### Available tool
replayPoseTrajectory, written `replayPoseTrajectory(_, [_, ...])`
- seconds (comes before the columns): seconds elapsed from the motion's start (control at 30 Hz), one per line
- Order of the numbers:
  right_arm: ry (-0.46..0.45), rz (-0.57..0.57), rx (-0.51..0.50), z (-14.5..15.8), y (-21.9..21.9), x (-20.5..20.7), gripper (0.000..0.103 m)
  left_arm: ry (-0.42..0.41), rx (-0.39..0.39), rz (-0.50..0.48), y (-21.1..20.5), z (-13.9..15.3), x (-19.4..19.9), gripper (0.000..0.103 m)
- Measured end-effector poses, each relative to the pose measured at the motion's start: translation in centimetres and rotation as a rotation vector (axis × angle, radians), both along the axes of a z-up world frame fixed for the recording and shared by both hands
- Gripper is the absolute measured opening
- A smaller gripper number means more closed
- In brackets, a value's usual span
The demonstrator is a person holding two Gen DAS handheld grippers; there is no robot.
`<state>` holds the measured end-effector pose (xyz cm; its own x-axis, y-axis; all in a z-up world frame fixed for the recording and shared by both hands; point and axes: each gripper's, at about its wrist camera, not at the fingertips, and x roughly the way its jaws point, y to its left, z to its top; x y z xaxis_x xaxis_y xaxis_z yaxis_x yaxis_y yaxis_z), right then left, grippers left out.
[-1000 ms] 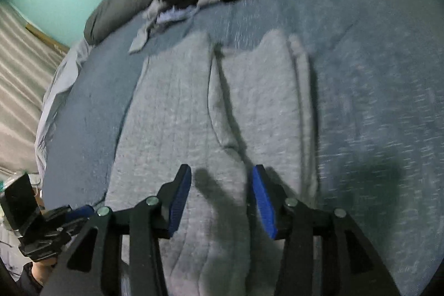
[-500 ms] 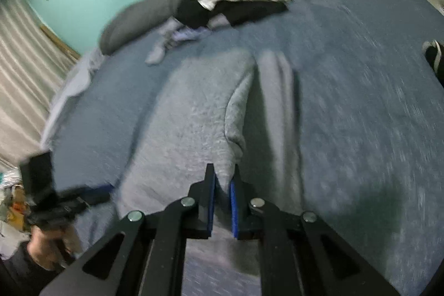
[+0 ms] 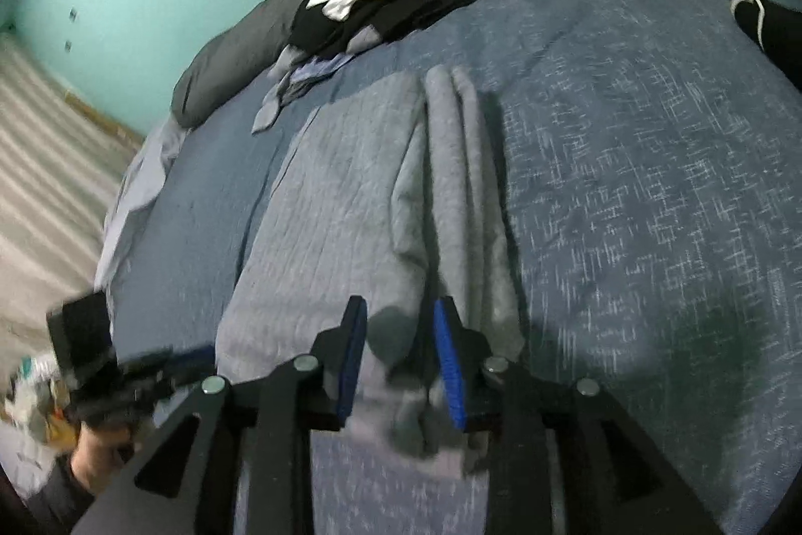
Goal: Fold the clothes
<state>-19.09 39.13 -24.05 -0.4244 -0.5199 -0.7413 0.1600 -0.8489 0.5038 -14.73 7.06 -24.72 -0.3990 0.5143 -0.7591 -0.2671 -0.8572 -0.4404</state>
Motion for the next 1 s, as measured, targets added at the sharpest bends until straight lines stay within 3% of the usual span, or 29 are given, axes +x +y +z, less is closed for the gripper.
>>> replayPoseTrajectory(0.3, [-0.083, 0.066, 0.019, -2.4, -1.1, 1.9, 0.031, 0.005, -0.014, -0.009, 0.3, 0.5, 0.1, 0.029])
replayPoseTrajectory(0.47, [-0.063, 0.127, 0.075, -2.0, -2.0, 4.0, 0.010, 0.011, -0.015, -0.013, 0.2, 0.7, -0.1, 0.029])
replayPoseTrajectory(0.57, [-0.067, 0.144, 0.093, -2.3, -2.4, 4.7, 0.007, 0.015, -0.014, -0.017, 0.3, 0.9, -0.2, 0.029])
replayPoseTrajectory(0.77, [-0.047, 0.121, 0.074, -2.0, -1.7, 5.4, 0.006, 0.022, -0.035, -0.051, 0.8, 1.1, -0.3, 0.029])
replayPoseTrajectory(0.87, [0.005, 0.078, -0.016, -0.9, -0.3, 5.8, 0.006, 0.024, -0.046, -0.061, 0.8, 0.9, -0.2, 0.029])
replayPoseTrajectory(1.0, [0.022, 0.075, -0.067, 0.3, -0.2, 5.8, 0.016, 0.029, -0.078, -0.081, 1.0, 0.5, 0.5, 0.030])
